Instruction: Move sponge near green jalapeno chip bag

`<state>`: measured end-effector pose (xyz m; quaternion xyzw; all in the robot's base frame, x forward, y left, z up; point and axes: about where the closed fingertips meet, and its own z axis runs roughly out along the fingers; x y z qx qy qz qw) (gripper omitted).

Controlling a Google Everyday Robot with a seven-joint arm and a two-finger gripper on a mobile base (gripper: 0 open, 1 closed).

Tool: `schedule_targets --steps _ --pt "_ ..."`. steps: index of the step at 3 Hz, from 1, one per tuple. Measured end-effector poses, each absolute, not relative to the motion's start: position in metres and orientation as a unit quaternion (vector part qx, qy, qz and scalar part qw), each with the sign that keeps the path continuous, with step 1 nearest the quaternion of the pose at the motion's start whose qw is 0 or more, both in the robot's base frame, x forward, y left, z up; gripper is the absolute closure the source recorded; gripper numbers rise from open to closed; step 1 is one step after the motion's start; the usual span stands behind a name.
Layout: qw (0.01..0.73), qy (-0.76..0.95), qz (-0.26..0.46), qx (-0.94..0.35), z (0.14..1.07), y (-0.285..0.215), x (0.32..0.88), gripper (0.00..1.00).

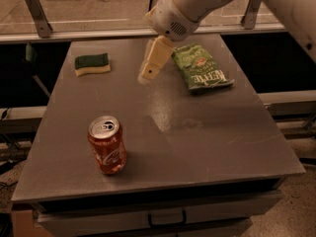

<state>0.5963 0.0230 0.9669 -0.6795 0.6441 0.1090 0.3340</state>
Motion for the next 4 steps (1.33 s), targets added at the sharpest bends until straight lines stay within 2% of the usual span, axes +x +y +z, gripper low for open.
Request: schedule_targets --steps 2,4 --pt "0.388 0.638 0.176 -0.641 0.932 0.115 0.678 0.00" --pt "0.364 0.664 0.242 -0.607 0.870 0.174 0.727 0.00"
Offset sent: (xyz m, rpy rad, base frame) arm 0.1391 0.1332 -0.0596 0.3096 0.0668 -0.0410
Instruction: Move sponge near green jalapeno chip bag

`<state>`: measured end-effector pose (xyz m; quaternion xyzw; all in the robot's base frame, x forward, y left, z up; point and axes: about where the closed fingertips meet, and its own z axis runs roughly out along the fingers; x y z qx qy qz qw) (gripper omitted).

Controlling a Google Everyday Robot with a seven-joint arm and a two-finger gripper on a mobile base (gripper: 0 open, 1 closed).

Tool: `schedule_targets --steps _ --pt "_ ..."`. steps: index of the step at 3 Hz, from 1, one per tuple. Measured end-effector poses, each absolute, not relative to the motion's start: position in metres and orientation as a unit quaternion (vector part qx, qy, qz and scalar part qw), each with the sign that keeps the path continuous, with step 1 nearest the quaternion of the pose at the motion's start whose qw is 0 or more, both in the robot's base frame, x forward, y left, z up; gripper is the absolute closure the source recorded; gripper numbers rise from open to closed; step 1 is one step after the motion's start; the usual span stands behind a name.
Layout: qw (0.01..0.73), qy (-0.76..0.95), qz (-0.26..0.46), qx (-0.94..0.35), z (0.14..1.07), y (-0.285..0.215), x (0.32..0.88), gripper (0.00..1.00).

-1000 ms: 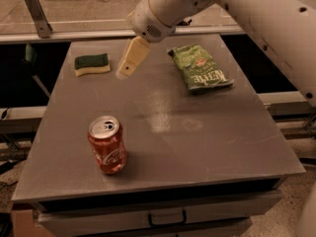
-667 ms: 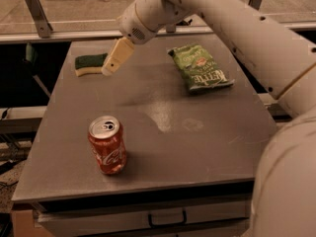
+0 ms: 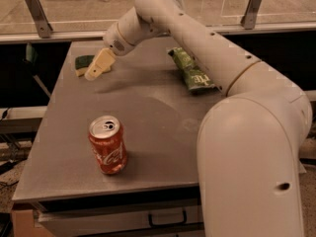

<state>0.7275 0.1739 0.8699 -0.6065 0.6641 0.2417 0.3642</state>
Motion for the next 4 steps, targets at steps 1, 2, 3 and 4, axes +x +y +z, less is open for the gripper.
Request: schedule_targets --steps 1,2,3,4 --pt "0.344 0.681 0.257 -0.593 0.849 0.194 0.732 0.00" --pt "0.332 0.700 0.260 -0.577 0.835 0.201 0.734 0.17" --pt "0.329 0.715 0.258 -0.561 0.830 0.198 0.737 0.41" --pt "0.342 0.719 0.251 -0.550 0.839 0.188 0.736 0.64"
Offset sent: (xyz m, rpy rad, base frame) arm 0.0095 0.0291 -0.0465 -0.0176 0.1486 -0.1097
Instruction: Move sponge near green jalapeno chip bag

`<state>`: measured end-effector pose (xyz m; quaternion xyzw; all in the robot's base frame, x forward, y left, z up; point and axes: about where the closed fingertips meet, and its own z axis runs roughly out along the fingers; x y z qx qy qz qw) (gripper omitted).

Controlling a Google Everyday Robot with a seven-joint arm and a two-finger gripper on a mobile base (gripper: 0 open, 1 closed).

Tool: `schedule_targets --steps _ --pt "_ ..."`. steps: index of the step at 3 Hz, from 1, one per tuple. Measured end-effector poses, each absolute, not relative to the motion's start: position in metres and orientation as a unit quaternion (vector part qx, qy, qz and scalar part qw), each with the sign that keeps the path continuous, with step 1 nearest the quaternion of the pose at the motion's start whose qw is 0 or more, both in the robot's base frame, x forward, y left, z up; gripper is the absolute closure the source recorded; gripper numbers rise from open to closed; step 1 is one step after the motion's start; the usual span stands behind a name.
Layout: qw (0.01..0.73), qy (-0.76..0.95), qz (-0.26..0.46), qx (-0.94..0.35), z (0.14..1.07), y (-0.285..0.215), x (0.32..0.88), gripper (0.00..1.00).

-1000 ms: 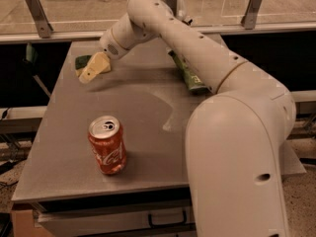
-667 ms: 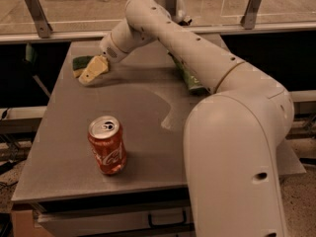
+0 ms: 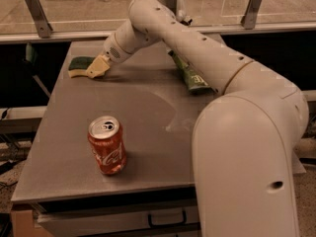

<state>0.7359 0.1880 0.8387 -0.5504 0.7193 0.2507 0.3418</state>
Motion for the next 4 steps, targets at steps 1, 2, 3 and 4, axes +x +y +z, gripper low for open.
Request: schedule_targets --steps 1,2,3,4 --pt "0.370 0.716 0.240 -0.541 0.863 0.168 0.728 0.88" --pt "0.384 0.716 0.231 -0.535 0.882 0.143 0.703 1.00" --pt "0.388 0.728 0.223 -0.520 0.891 0.106 0.668 1.00" --pt "0.389 0.749 0.211 -0.493 0.892 0.064 0.634 1.00"
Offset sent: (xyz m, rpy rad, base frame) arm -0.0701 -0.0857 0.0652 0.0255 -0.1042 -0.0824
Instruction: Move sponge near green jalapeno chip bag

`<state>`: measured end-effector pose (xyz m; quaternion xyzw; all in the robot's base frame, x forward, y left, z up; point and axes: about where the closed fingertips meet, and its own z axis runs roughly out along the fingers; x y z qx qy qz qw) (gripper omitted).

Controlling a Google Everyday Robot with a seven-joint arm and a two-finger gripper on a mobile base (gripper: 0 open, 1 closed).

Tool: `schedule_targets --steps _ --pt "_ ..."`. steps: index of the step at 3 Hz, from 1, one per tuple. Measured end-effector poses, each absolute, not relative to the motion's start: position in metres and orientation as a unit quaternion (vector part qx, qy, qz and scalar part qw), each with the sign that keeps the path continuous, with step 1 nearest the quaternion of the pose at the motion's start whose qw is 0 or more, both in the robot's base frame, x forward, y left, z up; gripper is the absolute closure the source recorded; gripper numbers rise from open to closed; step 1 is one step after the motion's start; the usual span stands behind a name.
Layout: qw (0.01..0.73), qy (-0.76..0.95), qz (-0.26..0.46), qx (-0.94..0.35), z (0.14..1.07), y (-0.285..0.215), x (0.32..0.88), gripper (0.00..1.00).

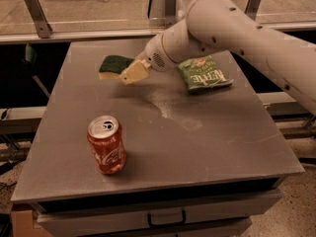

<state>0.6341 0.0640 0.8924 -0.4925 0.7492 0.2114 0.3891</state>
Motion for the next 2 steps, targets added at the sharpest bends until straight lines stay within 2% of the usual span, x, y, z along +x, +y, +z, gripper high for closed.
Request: schedule_targets --steps 2 --pt "0.382 0.804 0.180 -0.418 0.874 -0.033 0.569 1.00"
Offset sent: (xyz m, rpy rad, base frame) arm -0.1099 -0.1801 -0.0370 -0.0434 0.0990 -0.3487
